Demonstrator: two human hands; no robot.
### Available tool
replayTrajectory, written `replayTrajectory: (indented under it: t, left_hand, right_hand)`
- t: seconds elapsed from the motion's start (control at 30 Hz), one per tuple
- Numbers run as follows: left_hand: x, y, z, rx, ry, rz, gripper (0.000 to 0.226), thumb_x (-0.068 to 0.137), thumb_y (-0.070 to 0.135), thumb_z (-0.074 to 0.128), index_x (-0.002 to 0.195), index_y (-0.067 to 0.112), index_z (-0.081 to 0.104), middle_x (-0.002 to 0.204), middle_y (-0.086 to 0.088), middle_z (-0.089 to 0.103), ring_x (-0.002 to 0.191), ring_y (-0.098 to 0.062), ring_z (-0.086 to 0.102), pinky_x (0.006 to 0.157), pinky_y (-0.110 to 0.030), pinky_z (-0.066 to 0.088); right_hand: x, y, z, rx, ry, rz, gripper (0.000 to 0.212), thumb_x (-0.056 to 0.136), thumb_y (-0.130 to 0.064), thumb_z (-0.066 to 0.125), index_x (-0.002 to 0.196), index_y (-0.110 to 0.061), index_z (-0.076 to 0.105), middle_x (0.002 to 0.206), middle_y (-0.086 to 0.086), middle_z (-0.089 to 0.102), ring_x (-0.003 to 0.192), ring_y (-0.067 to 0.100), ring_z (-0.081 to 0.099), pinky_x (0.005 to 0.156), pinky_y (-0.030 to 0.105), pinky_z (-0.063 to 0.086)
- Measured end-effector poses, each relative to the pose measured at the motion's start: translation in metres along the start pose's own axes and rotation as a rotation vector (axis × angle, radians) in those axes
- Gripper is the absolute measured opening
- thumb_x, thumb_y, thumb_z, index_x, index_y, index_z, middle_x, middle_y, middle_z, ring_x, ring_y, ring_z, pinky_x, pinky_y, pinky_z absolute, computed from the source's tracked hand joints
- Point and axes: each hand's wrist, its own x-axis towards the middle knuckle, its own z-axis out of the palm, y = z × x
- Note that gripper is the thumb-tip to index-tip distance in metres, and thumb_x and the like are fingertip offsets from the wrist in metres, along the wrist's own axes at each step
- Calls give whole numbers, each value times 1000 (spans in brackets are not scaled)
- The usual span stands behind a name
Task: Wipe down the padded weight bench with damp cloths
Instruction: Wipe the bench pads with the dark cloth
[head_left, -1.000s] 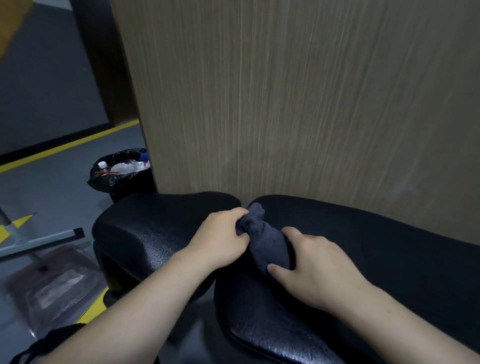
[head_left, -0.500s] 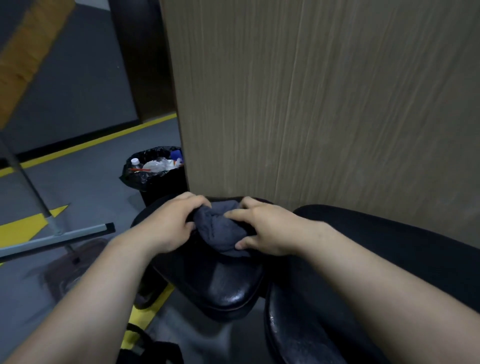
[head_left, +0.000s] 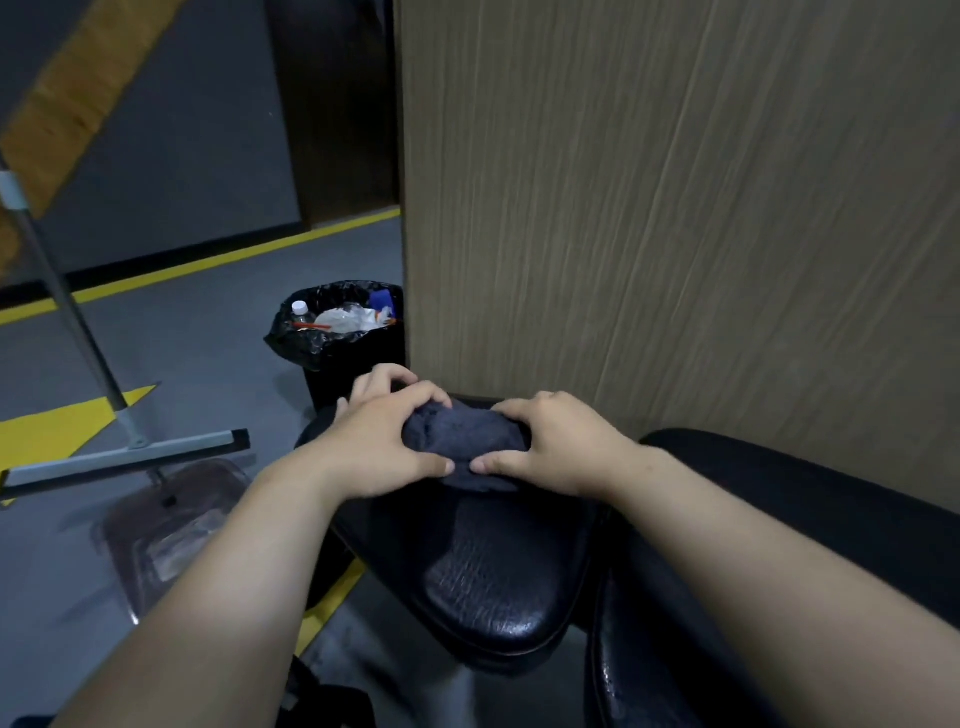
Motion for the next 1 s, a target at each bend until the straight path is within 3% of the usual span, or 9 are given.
replayTrajectory:
  t: [0.1,0.17,0.27,0.4,0.53,0.7,0.8,1.0]
  left_hand:
    - [-2,10,3,39,-10,11,61,69,47,74,124,52,48,130,16,32,128,-14,28,115,-57,20]
    - [-7,19,6,66,38,60,65,76,36,72,133,48,42,145,13,29,137,-20,28,117,-61,14]
    - [-17,28,12,164,79,174,75,75,50,57,146,42,35,160,13,18,149,-16,14,119,-61,1]
    - [-25,28,16,217,18,125,74,87,68,51,152,42,24,163,18,13,151,-9,2,117,-60,-4]
    - [-29,41,15,281,122,163,68,93,65,43,154,39,25,164,15,13,152,-10,3,120,-56,-5]
    - [-37,73,31,389,80,169,76,90,74,31,154,32,28,164,4,17,152,-16,7,120,-56,4]
    - [-48,103,50,401,24,294,92,79,82,14,154,31,27,163,6,21,151,-14,10,122,-52,6]
    - [-83,182,80,306,-128,598,86,84,81,21,152,29,33,157,11,35,149,-4,17,124,-41,8]
  right_hand:
    - [-15,-5,6,-69,102,60,56,76,-72,60,110,-27,64,86,-3,61,95,18,56,80,34,48]
    - [-23,-6,8,-108,136,74,55,78,-71,57,106,-24,62,94,-2,64,98,20,56,80,34,48]
    - [-36,-7,6,-84,68,115,66,82,-70,52,129,-23,52,122,-1,57,117,22,50,96,41,44]
    - [-66,-8,-11,5,106,176,84,90,-67,44,153,-17,22,154,2,31,142,22,31,114,48,28]
    - [-123,4,-39,47,193,217,70,95,-58,44,151,-19,28,152,-1,37,139,16,34,116,38,28]
    - [-216,13,-70,-35,129,292,67,93,-61,42,150,-26,30,153,-10,32,142,7,26,117,27,24]
    - [-262,14,-78,-125,77,326,76,90,-68,39,153,-27,24,157,-8,25,145,9,22,118,29,22]
    - [-346,11,-89,-176,69,381,81,88,-72,34,153,-26,22,157,-4,27,145,12,23,118,30,22]
